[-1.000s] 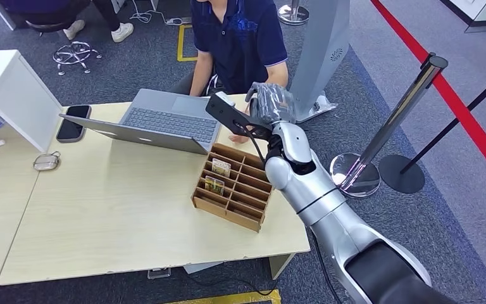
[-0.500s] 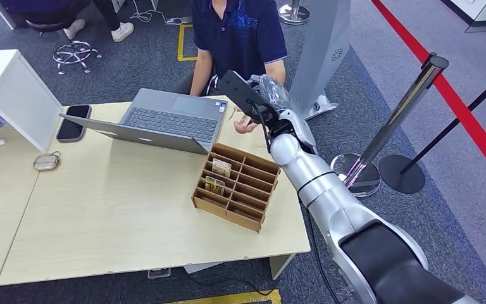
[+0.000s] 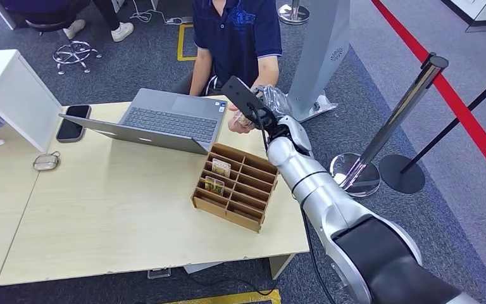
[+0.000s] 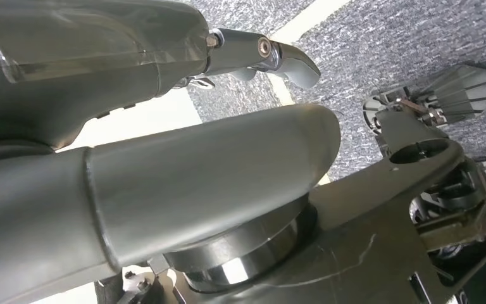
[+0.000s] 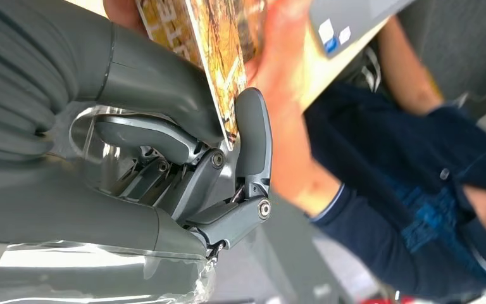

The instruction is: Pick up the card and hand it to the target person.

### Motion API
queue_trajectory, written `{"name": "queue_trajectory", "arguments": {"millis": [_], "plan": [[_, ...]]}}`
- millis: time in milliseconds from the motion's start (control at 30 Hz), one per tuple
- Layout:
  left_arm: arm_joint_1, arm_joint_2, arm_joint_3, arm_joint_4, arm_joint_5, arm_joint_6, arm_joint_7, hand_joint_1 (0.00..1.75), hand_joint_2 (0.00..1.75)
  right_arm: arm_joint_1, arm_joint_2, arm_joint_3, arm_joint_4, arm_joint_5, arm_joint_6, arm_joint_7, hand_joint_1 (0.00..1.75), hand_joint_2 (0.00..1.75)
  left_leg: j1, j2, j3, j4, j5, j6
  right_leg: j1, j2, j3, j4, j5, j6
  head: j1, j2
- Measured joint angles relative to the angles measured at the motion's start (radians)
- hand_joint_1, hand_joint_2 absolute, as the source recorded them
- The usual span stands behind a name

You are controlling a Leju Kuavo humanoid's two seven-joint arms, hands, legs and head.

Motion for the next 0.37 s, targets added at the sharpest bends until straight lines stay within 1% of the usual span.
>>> {"name": "queue_trajectory", "arguments": {"millis": [267,300,333,367], "plan": [[-0.002,-0.002,-0.002,0.000,0.000,-0.001,0.000,0.00,0.00,0.009,-0.002,-0.001,0.001,0.015,-0.020,0.006,1.71,1.75,0.000,-0.001,-0.001,0.001,0.000,0.000,0.000,-0.001,0.000,0.000,0.000,0.000,0.000,0.000],[-0.002,-0.002,-0.002,0.000,0.000,-0.001,0.000,0.00,0.00,0.009,-0.002,0.000,0.001,0.016,-0.021,0.006,1.56,1.75,0.000,-0.001,-0.001,0.001,0.000,0.000,0.000,-0.001,0.000,0.000,0.000,0.000,0.000,0.000],[-0.002,-0.002,-0.002,0.000,0.000,-0.001,0.000,0.00,0.00,0.009,-0.002,0.000,0.001,0.017,-0.021,0.007,1.17,1.75,0.000,-0.001,-0.001,0.001,0.000,0.000,0.000,-0.001,-0.001,0.001,-0.001,0.000,0.000,0.000],[-0.002,-0.002,-0.002,0.000,0.000,-0.001,0.000,0.00,0.00,0.009,-0.002,0.000,0.001,0.017,-0.022,0.007,0.99,1.75,0.000,-0.001,-0.001,0.001,0.000,0.000,0.000,-0.001,-0.001,0.001,-0.001,0.000,0.000,0.000]]}}
